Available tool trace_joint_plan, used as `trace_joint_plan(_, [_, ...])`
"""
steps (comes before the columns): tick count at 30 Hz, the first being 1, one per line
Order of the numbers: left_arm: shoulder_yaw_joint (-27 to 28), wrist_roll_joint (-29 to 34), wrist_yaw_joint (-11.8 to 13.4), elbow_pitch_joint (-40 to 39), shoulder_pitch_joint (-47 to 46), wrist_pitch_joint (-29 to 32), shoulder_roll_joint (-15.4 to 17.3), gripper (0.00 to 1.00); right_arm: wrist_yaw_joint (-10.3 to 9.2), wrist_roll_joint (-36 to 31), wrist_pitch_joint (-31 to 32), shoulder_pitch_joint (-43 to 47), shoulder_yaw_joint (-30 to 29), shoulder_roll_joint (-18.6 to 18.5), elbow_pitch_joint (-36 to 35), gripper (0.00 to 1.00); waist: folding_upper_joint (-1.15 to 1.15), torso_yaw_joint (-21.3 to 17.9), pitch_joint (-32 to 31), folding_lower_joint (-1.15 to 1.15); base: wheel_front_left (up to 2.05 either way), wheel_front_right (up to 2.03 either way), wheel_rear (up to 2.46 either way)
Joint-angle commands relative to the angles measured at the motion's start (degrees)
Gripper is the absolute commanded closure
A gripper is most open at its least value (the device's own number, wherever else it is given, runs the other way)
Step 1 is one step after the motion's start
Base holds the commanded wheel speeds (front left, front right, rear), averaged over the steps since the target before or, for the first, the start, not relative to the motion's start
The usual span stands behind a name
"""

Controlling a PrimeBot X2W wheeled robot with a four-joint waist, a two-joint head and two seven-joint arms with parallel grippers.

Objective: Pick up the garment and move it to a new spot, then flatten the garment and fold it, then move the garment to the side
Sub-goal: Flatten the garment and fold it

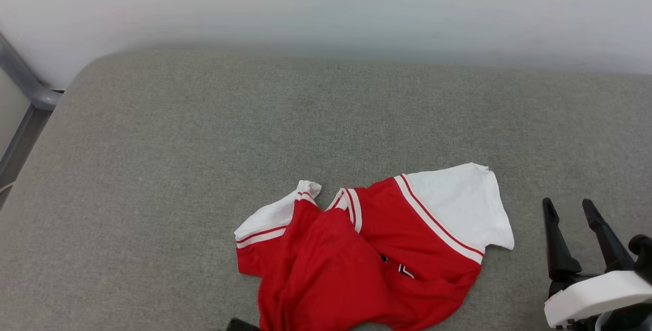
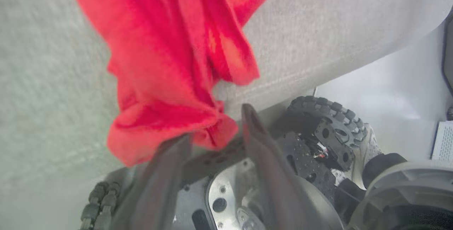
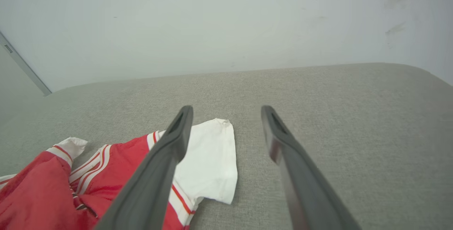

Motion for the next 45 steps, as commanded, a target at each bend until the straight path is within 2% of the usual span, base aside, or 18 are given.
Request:
trace_joint_plan(1, [1.25, 1.41, 0.25, 0.28, -1.42, -2.67, -0.30, 0.00, -0.03, -0.29, 0.22, 0.46, -0.12, 0.06, -0.74, 0.00, 0.00, -0.13, -0.53, 0.00, 0.00, 0.00, 0.00])
trace_joint_plan(4, [2.80, 3.29, 0.75, 0.24, -2.57, -6.56, -0.12, 0.00, -0.04, -0.41, 0.55, 1.03, -0.23, 0.05, -1.52, 0.00, 0.00, -0.36, -1.34, 0.00, 0.00, 0.00, 0.00])
trace_joint_plan(10, [6.52, 5.56, 3.51, -1.67, -3.72, -12.45, 1.25, 0.00, -0.04, -0.09, 1.33, 1.58, -0.24, 0.05, -2.87, 0.00, 0.00, -1.02, -2.62, 0.00, 0.00, 0.00, 0.00])
trace_joint_plan(16, [10.34, 6.72, 6.19, -3.30, -6.07, -15.53, 3.16, 0.00, -0.04, 0.26, 1.69, 2.22, -0.75, 0.05, -3.77, 0.00, 0.00, -1.29, -2.69, 0.00, 0.00, 0.00, 0.00])
trace_joint_plan(20, [12.44, 7.69, 6.89, -2.31, -9.85, -15.32, 4.19, 0.00, -0.04, 0.36, 1.80, 1.38, -0.70, 0.05, -4.33, 0.00, 0.00, -1.58, -1.36, 0.00, 0.00, 0.00, 0.00])
trace_joint_plan(24, [13.31, 7.02, 4.74, 0.16, -14.76, -12.64, 5.09, 0.00, -0.04, 0.36, 1.90, 0.35, -0.33, 0.06, -4.59, 0.00, 0.00, -2.23, 0.86, 0.00, 0.00, 0.00, 0.00])
trace_joint_plan(29, [11.41, 6.39, -0.70, 5.39, -21.15, -5.27, 6.41, 0.00, -0.04, 0.54, 1.46, -1.45, 0.64, 0.05, -4.22, 0.00, 0.00, -3.68, 4.53, 0.00, 0.00, 0.00, 0.00])
trace_joint_plan(30, [11.41, 6.39, -0.70, 5.39, -21.15, -5.27, 6.41, 0.00, -0.04, 0.54, 1.46, -1.45, 0.64, 0.05, -4.22, 0.00, 0.00, -3.68, 4.53, 0.00, 0.00, 0.00, 0.00])
trace_joint_plan(31, [10.23, 6.25, -2.87, 7.58, -23.28, -2.10, 6.46, 0.00, -0.04, 0.53, 1.11, -2.17, 1.13, 0.06, -3.82, 0.00, 0.00, -4.29, 5.78, 0.00, 0.00, 0.00, 0.00])
trace_joint_plan(32, [10.23, 6.25, -2.87, 7.58, -23.28, -2.10, 6.46, 0.00, -0.04, 0.53, 1.11, -2.17, 1.13, 0.06, -3.82, 0.00, 0.00, -4.29, 5.78, 0.00, 0.00, 0.00, 0.00])
trace_joint_plan(39, [6.44, 6.63, -7.18, 15.14, -27.60, 5.94, 5.68, 0.00, -0.04, 1.12, -0.24, -3.88, 1.94, 0.05, -1.84, 0.00, 0.00, -6.06, 8.26, 0.00, 0.00, 0.00, 0.00])
trace_joint_plan(42, [4.04, 5.56, -8.53, 17.97, -27.25, 10.97, 4.70, 0.00, -0.04, 1.48, -0.81, -4.01, 1.96, 0.05, -0.93, 0.00, 0.00, -6.44, 8.58, 0.00, 0.00, 0.00, 0.00])
trace_joint_plan(44, [2.77, 3.73, -9.39, 19.41, -26.13, 14.45, 3.45, 0.70, -0.04, 1.55, -1.08, -4.23, 2.08, 0.05, -0.40, 0.00, 0.00, -6.61, 8.60, 0.00, 0.00, 0.00, 0.00])
trace_joint_plan(45, [1.96, 3.17, -9.96, 19.76, -25.79, 16.09, 2.94, 1.00, -0.04, 1.66, -1.20, -4.32, 2.09, 0.06, -0.15, 0.00, 0.00, -6.64, 8.58, 0.00, 0.00, 0.00, 0.00])
